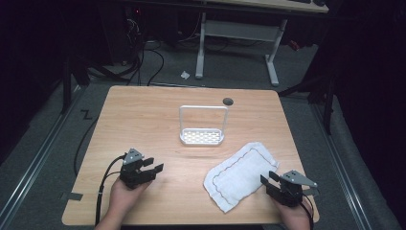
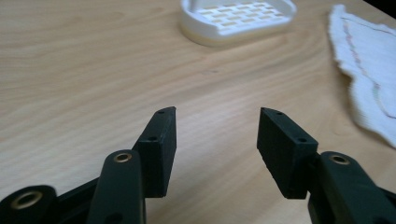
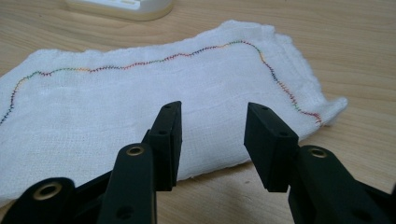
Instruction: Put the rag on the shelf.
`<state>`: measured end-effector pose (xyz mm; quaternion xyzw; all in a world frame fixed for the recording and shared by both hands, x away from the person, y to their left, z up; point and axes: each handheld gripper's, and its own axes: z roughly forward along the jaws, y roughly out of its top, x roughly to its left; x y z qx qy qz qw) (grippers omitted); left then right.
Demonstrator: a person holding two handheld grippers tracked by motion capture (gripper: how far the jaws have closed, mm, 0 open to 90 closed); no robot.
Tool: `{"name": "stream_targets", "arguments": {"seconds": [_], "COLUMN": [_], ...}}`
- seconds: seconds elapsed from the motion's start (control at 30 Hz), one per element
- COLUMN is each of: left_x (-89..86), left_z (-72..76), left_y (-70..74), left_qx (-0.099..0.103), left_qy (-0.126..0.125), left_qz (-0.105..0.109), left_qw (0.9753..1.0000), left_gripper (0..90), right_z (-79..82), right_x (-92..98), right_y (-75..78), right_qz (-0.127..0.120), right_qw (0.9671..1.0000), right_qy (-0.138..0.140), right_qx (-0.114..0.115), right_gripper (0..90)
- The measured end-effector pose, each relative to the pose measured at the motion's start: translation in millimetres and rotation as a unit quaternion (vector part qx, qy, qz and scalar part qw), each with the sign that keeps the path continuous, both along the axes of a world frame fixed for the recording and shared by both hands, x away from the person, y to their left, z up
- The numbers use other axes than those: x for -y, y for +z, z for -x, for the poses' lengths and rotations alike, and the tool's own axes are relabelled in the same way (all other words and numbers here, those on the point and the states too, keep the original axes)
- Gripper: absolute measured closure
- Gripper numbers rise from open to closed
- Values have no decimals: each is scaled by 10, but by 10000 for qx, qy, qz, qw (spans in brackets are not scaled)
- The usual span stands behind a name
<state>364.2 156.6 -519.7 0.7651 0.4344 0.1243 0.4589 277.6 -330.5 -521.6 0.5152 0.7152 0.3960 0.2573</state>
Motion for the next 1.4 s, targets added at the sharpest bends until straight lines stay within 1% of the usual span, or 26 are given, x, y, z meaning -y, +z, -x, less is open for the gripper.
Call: {"name": "stream_targets", "arguments": {"seconds": [0.03,0.07,0.1,0.13,0.2,0.23,0.27,0.3,0.33,0.37,0.4,0.43,0.47,0.5,0.53,0.6,0.7,0.8,0.83,0.97,1.0,1.03,1.13,1.23,1.27,1.4], "left_x": [-8,5,5,21,44,59,69,85,91,93,99,105,111,114,120,119,115,115,117,135,149,163,239,376,422,586], "left_z": [-19,-35,-35,-31,-26,-20,-16,-8,5,18,22,24,24,22,19,18,23,17,14,22,27,33,63,109,123,151], "left_y": [-32,-65,-65,-73,-68,-64,-60,-55,-51,-44,-37,-32,-33,-38,-50,-53,-53,-59,-59,-57,-59,-62,-78,-101,-104,-102], "left_qx": [-101,-181,-181,-147,-124,-99,-77,-34,6,49,75,71,80,81,53,41,31,-5,-25,-46,-63,-80,-120,-139,-148,-78], "left_qy": [8,-11,-11,-10,-20,-17,-21,-23,-50,-85,-80,-64,-54,-57,-40,-19,38,69,47,-12,-49,-86,-241,-482,-557,-776], "left_qz": [138,103,103,-4,-1,13,-8,-28,-10,45,67,60,57,29,-45,-56,-128,-147,-129,-109,-95,-82,-65,-149,-142,-211], "left_qw": [9999,9998,9998,9999,9999,9999,10000,10000,10000,9999,9999,9999,9999,9999,10000,10000,9999,9999,9999,9999,9999,9999,9996,9986,9982,9967], "left_gripper": [478,478,478,478,478,481,481,488,540,642,675,702,723,723,753,765,836,847,851,850,850,847,845,840,840,839], "right_z": [-2,8,8,10,6,-33,-33,-53,-101,-140,-181,-225,-298,-298,-374,-412,-541,-599,-645,-685,-689,-691,-677,-624,-624,-571], "right_x": [1,9,9,13,21,32,32,32,36,39,46,55,56,56,66,66,63,37,-3,-86,-112,-191,-257,-370,-370,-483], "right_y": [-8,-29,-29,-40,-65,-64,-64,-59,-46,-41,-43,-48,-58,-58,-69,-81,-109,-116,-118,-125,-126,-127,-127,-134,-134,-135], "right_qz": [-15,-28,-28,-14,19,49,49,84,115,143,143,159,256,256,306,373,370,353,378,390,412,452,467,401,401,435], "right_qw": [10000,10000,10000,10000,9999,9998,9998,9997,9994,9992,9990,9987,9979,9979,9973,9968,9967,9971,9973,9977,9978,9977,9974,9969,9969,9955], "right_qy": [-3,-38,-38,-36,-48,-72,-72,-112,-182,-239,-288,-311,-405,-405,-455,-473,-377,-326,-270,-125,-78,97,223,440,440,677], "right_qx": [-20,-69,-69,-69,-129,-190,-190,-192,-264,-289,-321,-372,-426,-426,-484,-528,-616,-586,-571,-537,-521,-503,-502,-507,-507,-497], "right_gripper": [572,574,574,581,590,695,695,762,816,867,892,900,900,900,900,900,900,900,900,900,900,900,900,900,900,900]}}
